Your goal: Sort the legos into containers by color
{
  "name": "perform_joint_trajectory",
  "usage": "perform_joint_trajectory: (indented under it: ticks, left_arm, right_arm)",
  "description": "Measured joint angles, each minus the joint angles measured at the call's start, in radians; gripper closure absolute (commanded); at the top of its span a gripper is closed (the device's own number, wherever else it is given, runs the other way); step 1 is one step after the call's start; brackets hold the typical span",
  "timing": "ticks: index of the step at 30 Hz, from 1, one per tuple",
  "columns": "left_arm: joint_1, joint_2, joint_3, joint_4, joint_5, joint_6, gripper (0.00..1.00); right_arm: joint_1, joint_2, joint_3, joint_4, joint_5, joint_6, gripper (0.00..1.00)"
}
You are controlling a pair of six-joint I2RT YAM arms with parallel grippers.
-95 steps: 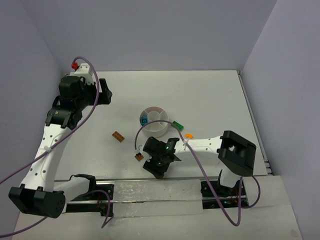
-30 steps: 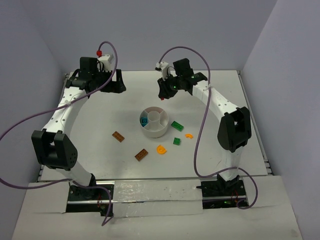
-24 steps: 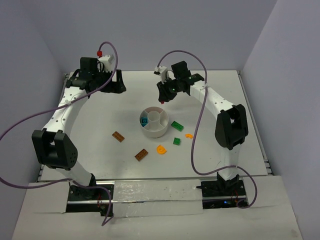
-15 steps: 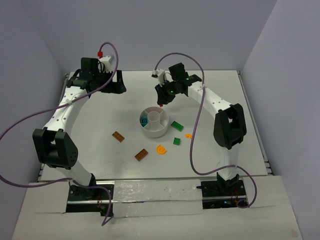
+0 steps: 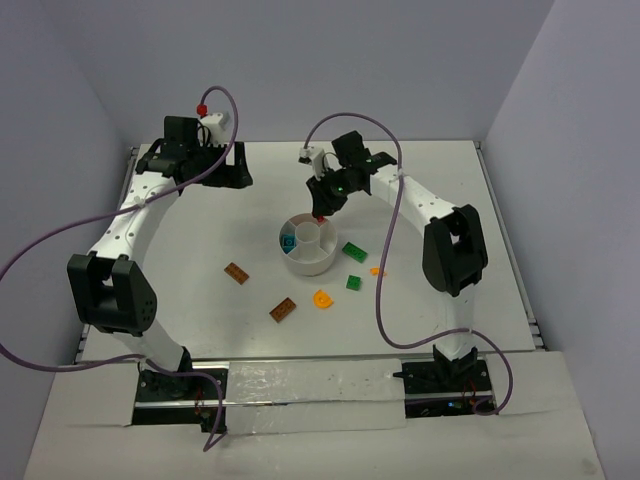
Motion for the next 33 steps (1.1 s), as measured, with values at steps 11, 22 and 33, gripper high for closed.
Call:
perform_joint_trajectory:
  ticks: [11,22,33]
  left_arm:
    - [0.000,0.002,0.000,0.000,-0.007,0.006,0.01]
    - [0.000,0.002,0.000,0.000,-0.006,0.005,0.01]
    - [0.000,0.024,0.000,0.000,0.003,0.006,0.01]
  right_arm:
    - [0.007,0.004,0.004,-0.029,-0.015,-0.023,0.42]
    - [-0.043,-0.037,-0.020,-0.017,-0.012,0.026,0.45]
    - [-0.217,-0.174,-0.141,-0.089,0.100,-0.086,0.41]
